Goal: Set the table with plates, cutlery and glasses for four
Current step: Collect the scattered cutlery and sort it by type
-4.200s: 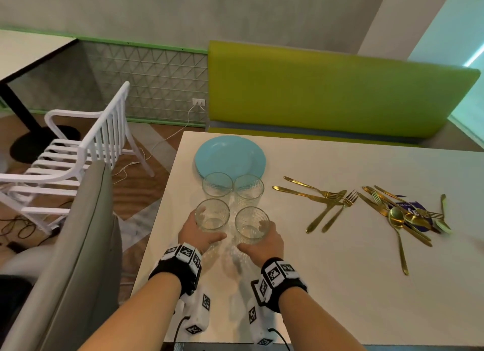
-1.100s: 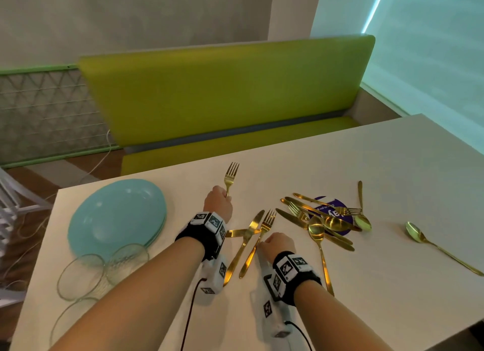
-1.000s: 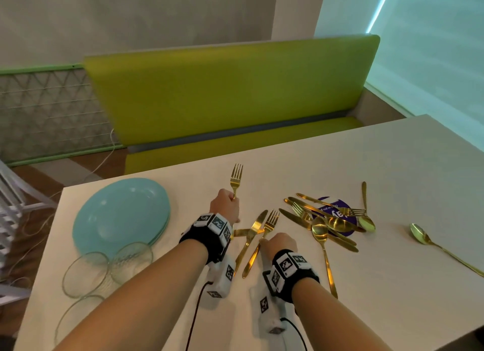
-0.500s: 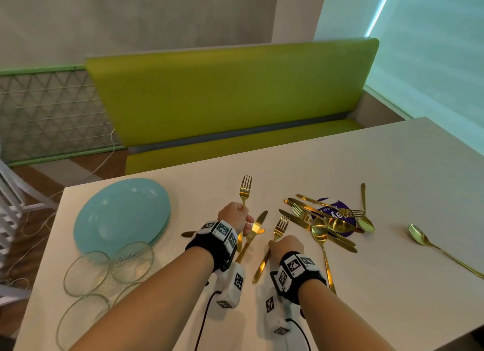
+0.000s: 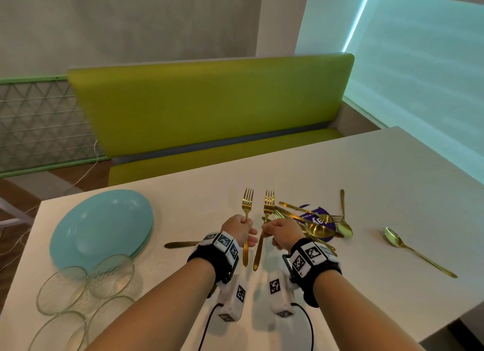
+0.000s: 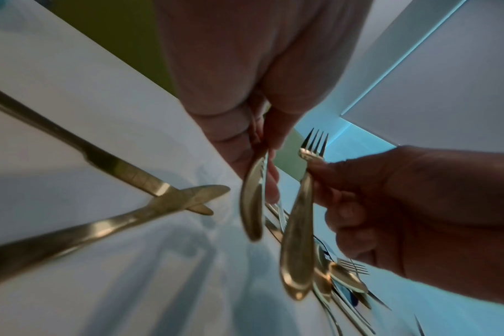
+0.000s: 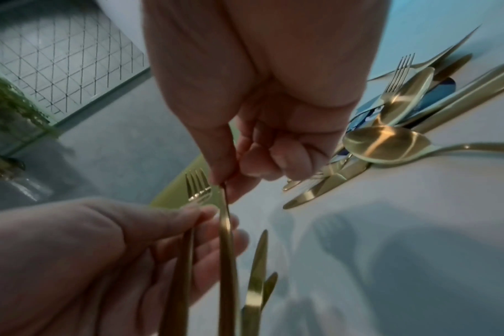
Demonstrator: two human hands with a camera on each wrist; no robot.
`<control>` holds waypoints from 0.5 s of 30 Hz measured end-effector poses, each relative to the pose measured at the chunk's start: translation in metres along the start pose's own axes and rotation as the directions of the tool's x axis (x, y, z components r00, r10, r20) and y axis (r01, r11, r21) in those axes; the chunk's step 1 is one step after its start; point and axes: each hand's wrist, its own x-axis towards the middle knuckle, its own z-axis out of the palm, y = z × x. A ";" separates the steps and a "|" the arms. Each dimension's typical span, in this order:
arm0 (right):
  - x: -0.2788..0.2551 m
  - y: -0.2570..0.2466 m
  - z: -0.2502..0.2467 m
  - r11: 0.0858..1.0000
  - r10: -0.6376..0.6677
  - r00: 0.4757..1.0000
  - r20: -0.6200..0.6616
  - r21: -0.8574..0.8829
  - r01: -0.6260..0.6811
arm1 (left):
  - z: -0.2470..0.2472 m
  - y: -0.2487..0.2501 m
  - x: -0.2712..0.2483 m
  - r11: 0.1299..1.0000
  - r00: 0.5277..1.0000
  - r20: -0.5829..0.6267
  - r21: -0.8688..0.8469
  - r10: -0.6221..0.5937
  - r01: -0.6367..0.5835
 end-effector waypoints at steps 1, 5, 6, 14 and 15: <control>-0.001 -0.001 -0.004 1.000 -0.003 1.000 0.001 0.022 0.003 | 0.004 0.001 -0.001 1.000 1.000 0.012 0.020 0.002 -0.002; -0.003 0.002 -0.011 0.997 -0.002 1.000 0.022 0.079 0.000 | 0.016 0.007 -0.005 0.996 0.998 0.057 0.084 0.016 -0.021; -0.003 0.003 -0.012 0.996 -0.006 0.999 0.034 0.086 0.003 | 0.019 0.008 -0.005 0.996 0.997 0.070 0.080 0.019 -0.025; -0.004 0.013 -0.015 0.998 -0.038 0.999 -0.001 0.044 0.038 | 0.033 0.004 -0.003 1.000 0.993 0.115 0.012 0.023 -0.024; -0.003 0.014 -0.015 0.999 -0.048 0.999 -0.008 0.023 0.048 | 0.034 0.004 -0.002 1.000 0.994 0.111 0.005 0.023 -0.024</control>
